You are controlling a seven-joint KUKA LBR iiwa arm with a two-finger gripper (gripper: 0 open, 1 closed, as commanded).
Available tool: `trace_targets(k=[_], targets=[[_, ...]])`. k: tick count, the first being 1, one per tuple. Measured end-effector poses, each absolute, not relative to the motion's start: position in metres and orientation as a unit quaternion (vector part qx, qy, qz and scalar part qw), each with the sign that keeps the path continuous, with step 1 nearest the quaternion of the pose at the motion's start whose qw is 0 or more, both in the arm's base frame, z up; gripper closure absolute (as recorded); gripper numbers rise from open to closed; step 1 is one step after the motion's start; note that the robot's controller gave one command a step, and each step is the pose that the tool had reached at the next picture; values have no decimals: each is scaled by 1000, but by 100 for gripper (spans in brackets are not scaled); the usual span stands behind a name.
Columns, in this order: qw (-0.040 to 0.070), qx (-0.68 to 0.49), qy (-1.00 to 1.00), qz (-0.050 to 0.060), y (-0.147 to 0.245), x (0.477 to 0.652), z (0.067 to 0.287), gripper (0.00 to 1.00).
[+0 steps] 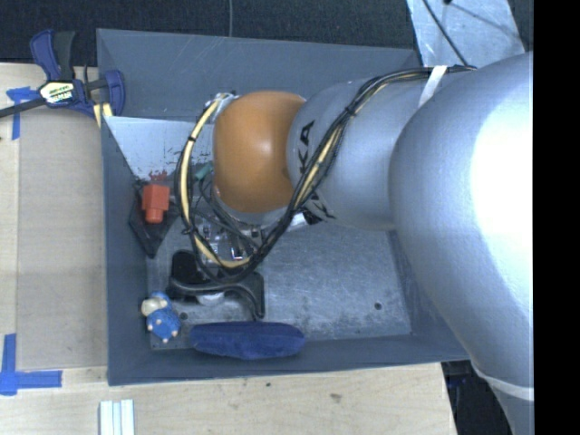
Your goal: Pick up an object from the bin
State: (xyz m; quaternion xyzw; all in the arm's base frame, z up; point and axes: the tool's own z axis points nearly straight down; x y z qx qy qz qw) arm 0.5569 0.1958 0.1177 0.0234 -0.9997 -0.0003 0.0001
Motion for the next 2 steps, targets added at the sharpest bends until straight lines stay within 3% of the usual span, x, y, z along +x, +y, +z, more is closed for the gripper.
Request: trace_targets(k=[1,2], targets=[[-1,67,-998,-1,229,511,143,100],[-6,45,-999,-2,213,542,331,100]])
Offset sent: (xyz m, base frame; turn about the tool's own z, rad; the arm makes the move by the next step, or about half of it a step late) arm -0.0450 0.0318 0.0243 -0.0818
